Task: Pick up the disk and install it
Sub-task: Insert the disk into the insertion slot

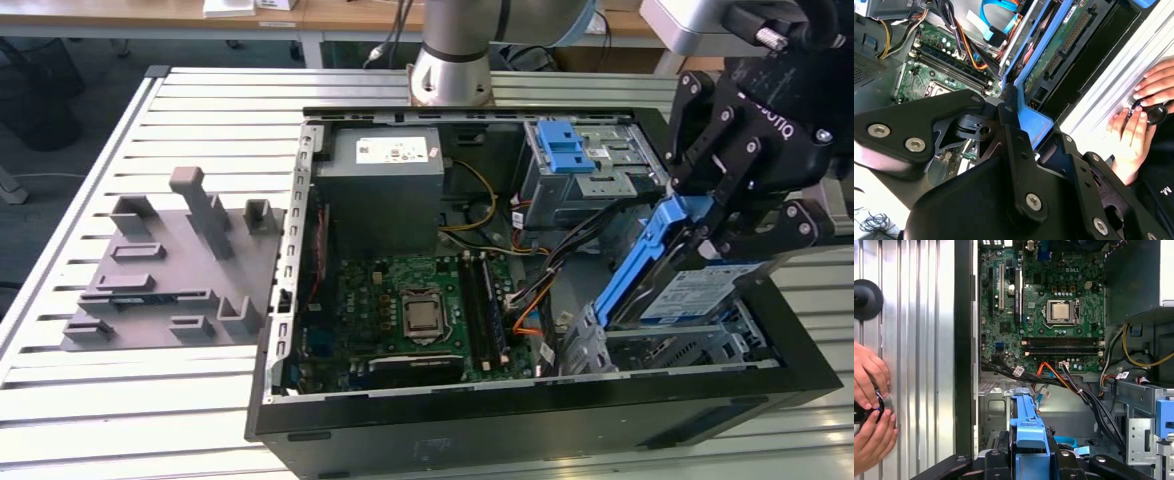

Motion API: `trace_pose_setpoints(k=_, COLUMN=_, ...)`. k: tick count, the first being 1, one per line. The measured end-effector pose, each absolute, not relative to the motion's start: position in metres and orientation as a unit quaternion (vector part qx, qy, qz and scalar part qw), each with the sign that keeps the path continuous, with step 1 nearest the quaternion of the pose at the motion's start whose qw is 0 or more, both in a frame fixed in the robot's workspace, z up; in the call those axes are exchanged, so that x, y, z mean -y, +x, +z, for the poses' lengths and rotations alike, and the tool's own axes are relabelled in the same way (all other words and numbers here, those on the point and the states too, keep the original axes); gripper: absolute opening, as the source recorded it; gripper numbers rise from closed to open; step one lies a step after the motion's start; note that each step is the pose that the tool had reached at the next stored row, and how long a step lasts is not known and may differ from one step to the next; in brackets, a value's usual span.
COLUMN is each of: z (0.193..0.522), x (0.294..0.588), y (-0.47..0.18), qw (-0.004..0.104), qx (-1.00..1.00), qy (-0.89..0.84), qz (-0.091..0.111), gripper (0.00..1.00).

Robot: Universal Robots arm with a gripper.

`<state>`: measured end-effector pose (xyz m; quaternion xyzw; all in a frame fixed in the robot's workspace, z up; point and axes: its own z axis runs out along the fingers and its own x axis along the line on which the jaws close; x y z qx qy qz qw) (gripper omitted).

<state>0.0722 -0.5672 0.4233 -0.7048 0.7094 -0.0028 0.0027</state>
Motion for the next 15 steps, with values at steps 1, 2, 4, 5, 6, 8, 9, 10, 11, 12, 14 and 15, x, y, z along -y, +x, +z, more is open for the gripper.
trace_pose_setpoints(k=1, z=0.4228, x=0.5672, y=0.0722, qw=0.003, qx=-0.709, qy=-0.705, qz=-0.003, gripper=0.36)
trace_pose_setpoints(k=2, z=0.4222, x=0.5672, y=0.0722, qw=0.003, qx=-0.709, qy=-0.705, qz=-0.003, gripper=0.36)
trace_pose_setpoints(k=4, z=0.4212, x=0.5673, y=0.0722, qw=0.003, qx=-0.709, qy=-0.705, qz=-0.003, gripper=0.36)
trace_pose_setpoints(k=5, z=0.4206, x=0.5674, y=0.0722, qw=0.003, qx=-0.709, qy=-0.705, qz=-0.003, gripper=0.36)
trace_pose_setpoints(k=6, z=0.4200, x=0.5674, y=0.0723, qw=0.003, qx=-0.709, qy=-0.705, qz=-0.003, gripper=0.36)
trace_pose_setpoints(k=8, z=0.4190, x=0.5674, y=0.0723, qw=0.003, qx=-0.709, qy=-0.705, qz=-0.003, gripper=0.36)
trace_pose_setpoints(k=9, z=0.4185, x=0.5675, y=0.0723, qw=0.003, qx=-0.709, qy=-0.705, qz=-0.003, gripper=0.36)
trace_pose_setpoints(k=10, z=0.4179, x=0.5675, y=0.0723, qw=0.003, qx=-0.709, qy=-0.705, qz=-0.003, gripper=0.36)
trace_pose_setpoints(k=11, z=0.4173, x=0.5676, y=0.0723, qw=0.003, qx=-0.709, qy=-0.705, qz=-0.003, gripper=0.36)
trace_pose_setpoints(k=12, z=0.4168, x=0.5676, y=0.0723, qw=0.003, qx=-0.709, qy=-0.705, qz=-0.003, gripper=0.36)
trace_pose_setpoints(k=14, z=0.4157, x=0.5676, y=0.0723, qw=0.003, qx=-0.709, qy=-0.705, qz=-0.003, gripper=0.36)
trace_pose_setpoints(k=15, z=0.4151, x=0.5677, y=0.0723, qw=0.003, qx=-0.709, qy=-0.705, qz=-0.003, gripper=0.36)
